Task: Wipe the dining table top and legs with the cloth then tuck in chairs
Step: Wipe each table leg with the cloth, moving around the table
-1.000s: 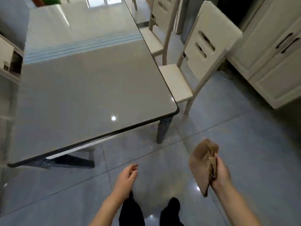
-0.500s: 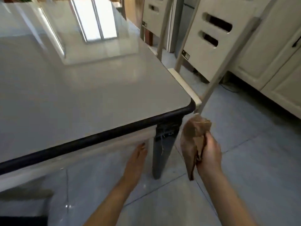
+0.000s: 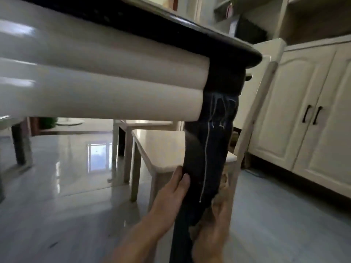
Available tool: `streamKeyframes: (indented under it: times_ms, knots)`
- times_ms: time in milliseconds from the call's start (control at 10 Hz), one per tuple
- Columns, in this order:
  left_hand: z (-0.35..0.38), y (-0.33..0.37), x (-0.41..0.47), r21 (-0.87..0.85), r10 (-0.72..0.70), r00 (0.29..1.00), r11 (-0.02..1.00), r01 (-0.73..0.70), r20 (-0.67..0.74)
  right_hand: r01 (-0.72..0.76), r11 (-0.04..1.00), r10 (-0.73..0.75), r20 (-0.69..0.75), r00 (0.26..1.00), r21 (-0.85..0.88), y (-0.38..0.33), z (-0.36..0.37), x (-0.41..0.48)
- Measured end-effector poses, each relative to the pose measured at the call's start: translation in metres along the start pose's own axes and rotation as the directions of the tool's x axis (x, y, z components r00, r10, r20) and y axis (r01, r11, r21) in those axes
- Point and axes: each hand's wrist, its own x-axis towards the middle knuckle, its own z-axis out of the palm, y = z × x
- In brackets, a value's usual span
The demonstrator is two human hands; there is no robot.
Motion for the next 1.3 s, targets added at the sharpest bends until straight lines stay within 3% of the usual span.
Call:
streamKeyframes:
  times_ms: [100, 200, 300, 400, 500, 600, 700, 800, 900, 1000, 1100, 1200, 1300]
  knots:
    - [-0.001, 0.006, -0.001, -0.056, -0.012, 1.000, 0.998, 0.012, 0.002, 0.060, 0.977, -0.034, 0.128, 0.991, -0.204, 0.003, 0.002, 0.022]
    - [0.003, 0.011, -0.006, -0.111, -0.032, 0.999, 0.993, 0.028, -0.036, 0.353, 0.906, -0.296, 0.246, 0.923, -0.233, -0.040, 0.012, 0.019]
    - [0.004, 0.019, -0.012, -0.131, -0.031, 1.000, 0.991, 0.030, -0.005, 0.635, 0.703, -0.568, 0.284, 0.772, -0.319, -0.078, 0.034, 0.017]
    - [-0.001, 0.023, -0.012, -0.073, 0.008, 0.999, 0.997, -0.005, 0.032, 0.674, 0.604, -0.681, 0.164, 0.714, -0.425, -0.053, 0.041, 0.010]
    - [-0.003, 0.029, -0.014, -0.064, 0.018, 0.998, 0.998, -0.015, 0.058, 0.578, 0.656, -0.559, 0.201, 0.804, -0.486, 0.025, -0.010, -0.018]
    - [-0.002, 0.033, -0.017, -0.083, -0.025, 0.995, 0.996, 0.033, 0.094, 0.392, 0.799, -0.303, 0.257, 0.918, -0.457, 0.060, -0.040, -0.033]
    - [0.000, 0.030, -0.015, -0.091, -0.045, 0.994, 0.994, 0.054, 0.095, 0.326, 0.873, -0.261, 0.217, 0.941, -0.364, 0.041, -0.026, -0.027]
    - [0.001, 0.027, -0.014, -0.080, -0.030, 0.997, 0.996, 0.035, 0.074, 0.474, 0.822, -0.437, 0.184, 0.880, -0.315, -0.004, -0.002, -0.017]
    - [-0.002, 0.024, -0.010, -0.104, -0.013, 0.998, 0.994, 0.019, 0.063, 0.617, 0.666, -0.603, 0.186, 0.776, -0.418, -0.022, 0.016, -0.005]
    - [-0.003, 0.024, -0.009, -0.069, 0.016, 0.997, 0.998, -0.011, 0.077, 0.642, 0.584, -0.647, 0.192, 0.738, -0.497, 0.014, 0.002, -0.014]
    - [-0.003, 0.028, -0.014, -0.083, 0.009, 0.994, 0.997, 0.000, 0.112, 0.573, 0.653, -0.539, 0.228, 0.811, -0.494, 0.056, -0.030, -0.026]
    - [0.000, 0.026, -0.014, -0.069, 0.013, 0.993, 0.998, -0.005, 0.121, 0.476, 0.784, -0.419, 0.226, 0.880, -0.399, 0.047, -0.030, -0.022]
    - [0.000, 0.025, -0.007, -0.124, 0.012, 0.997, 0.992, -0.002, 0.077, 0.534, 0.781, -0.472, 0.254, 0.844, -0.322, -0.009, -0.005, -0.005]
